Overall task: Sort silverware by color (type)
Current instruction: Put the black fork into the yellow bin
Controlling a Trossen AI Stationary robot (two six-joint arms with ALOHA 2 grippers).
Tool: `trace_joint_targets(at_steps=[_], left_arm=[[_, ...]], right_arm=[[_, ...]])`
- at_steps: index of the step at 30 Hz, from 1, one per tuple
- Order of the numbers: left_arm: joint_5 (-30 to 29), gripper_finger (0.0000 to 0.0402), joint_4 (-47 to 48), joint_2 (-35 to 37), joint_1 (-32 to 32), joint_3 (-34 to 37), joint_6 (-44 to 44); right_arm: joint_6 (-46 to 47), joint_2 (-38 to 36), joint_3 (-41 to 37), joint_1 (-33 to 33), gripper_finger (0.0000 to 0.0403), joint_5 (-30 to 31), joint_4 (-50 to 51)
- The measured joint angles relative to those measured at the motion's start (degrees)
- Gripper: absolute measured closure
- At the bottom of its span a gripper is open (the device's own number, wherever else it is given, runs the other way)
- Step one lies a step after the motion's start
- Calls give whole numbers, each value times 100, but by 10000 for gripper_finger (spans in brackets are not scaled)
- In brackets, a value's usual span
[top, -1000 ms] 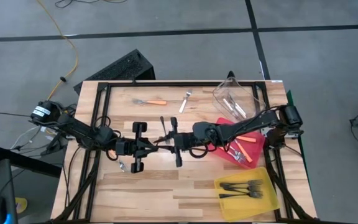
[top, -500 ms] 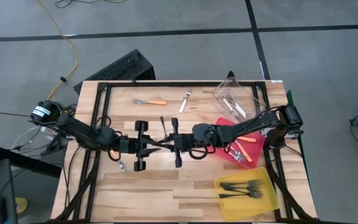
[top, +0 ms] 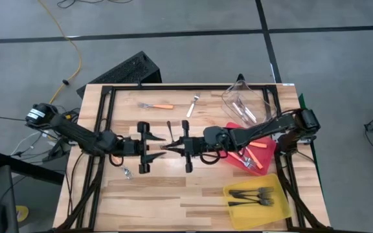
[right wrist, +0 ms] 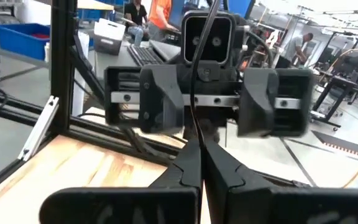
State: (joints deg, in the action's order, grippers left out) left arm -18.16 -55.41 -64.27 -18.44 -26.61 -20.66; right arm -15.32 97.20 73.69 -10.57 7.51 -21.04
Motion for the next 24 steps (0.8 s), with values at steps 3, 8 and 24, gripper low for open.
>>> trace_joint_targets(at_steps=[3,8,24], left_arm=[[-52,200,599,477,-2,0,37],[-76,200,1681,1207,-17,0,468],[-204,200,3682,2166,-20,0,1691]], right_arm=[[-21,-228,0,2,380,19,349],[46,-716,-1,-81,380,300,1520],[3544,-1929,-4,-1931,380,2058,6459]])
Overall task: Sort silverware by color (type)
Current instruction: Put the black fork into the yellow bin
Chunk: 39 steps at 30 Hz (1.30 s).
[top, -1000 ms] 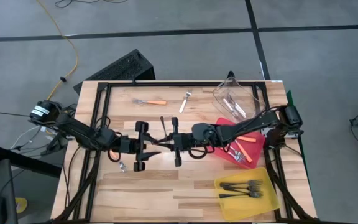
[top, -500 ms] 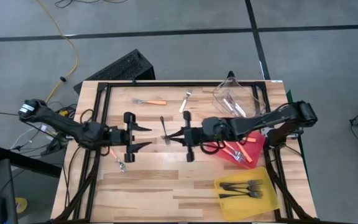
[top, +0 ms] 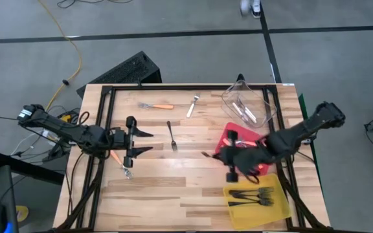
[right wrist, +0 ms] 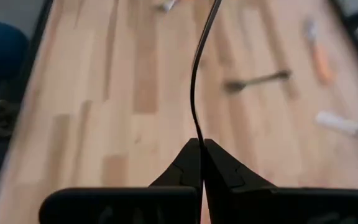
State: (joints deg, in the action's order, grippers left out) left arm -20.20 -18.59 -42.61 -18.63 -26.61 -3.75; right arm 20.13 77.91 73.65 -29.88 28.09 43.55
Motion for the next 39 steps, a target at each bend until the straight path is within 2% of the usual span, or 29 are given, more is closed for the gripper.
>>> trace_joint_targets(at_steps=[8,16,24,32,39], left_arm=[[-11,200,4,-59,0,0,2],[-14,200,-13,-61,0,0,15],[-32,200,-11,-61,2,0,17],[-264,200,-11,-61,2,0,37],[-316,200,-13,-61,2,0,37]], right_arm=[[2483,0,0,-1122,378,-25,1237],[3907,269,0,-1897,380,-309,1895],[4438,1174,0,-2209,380,-456,2431],[4592,2237,53,-2618,380,-894,2583],[5037,2898,321,-3076,380,-898,3167]])
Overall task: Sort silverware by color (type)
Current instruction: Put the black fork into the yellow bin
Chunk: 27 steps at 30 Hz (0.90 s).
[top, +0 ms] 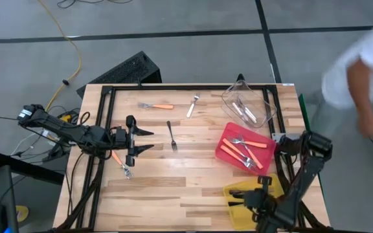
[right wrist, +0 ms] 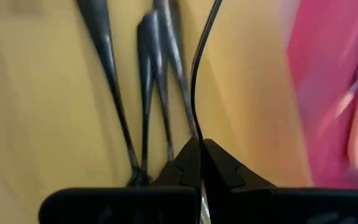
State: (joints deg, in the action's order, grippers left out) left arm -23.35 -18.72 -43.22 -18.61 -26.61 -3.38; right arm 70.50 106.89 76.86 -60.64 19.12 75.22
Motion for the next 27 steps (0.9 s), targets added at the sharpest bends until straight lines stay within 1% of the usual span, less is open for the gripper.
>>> trace_joint_targets(at_steps=[2,5,6,10,18,27], left_arm=[[0,200,0,0,0,0,0],[0,200,1,0,0,0,0],[0,200,-1,0,0,0,0],[-1,200,1,0,0,0,11],[-61,200,0,0,0,0,2],[-146,200,2,0,0,0,2]], right_arm=[[-6,194,9,-69,380,-148,-24],[-133,515,9,-73,380,-571,-31],[-131,609,9,-70,380,-600,-3],[-252,880,123,-73,380,-594,230],[-501,820,142,-40,378,-557,371],[-607,824,140,16,377,-183,358]])
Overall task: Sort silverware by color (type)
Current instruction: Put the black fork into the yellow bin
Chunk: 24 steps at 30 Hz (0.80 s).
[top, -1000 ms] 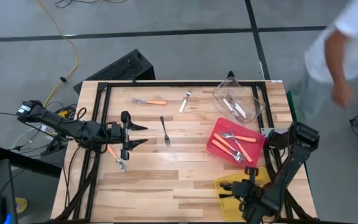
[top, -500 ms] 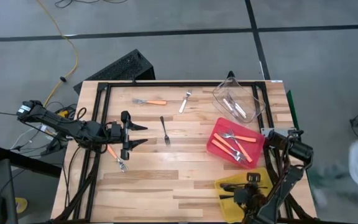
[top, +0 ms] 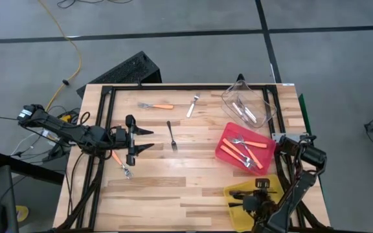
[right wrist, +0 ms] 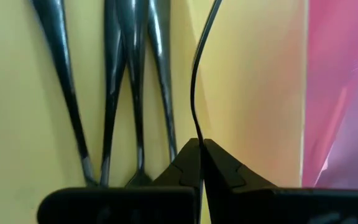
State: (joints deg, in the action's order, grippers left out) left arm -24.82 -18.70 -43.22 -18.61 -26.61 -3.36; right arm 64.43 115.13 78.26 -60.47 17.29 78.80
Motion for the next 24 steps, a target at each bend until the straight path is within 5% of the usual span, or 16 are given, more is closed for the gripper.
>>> trace_joint_targets(at_steps=[24], left_arm=[[0,200,-2,0,0,0,-46]], right_arm=[[-156,0,-392,174,374,93,-350]])
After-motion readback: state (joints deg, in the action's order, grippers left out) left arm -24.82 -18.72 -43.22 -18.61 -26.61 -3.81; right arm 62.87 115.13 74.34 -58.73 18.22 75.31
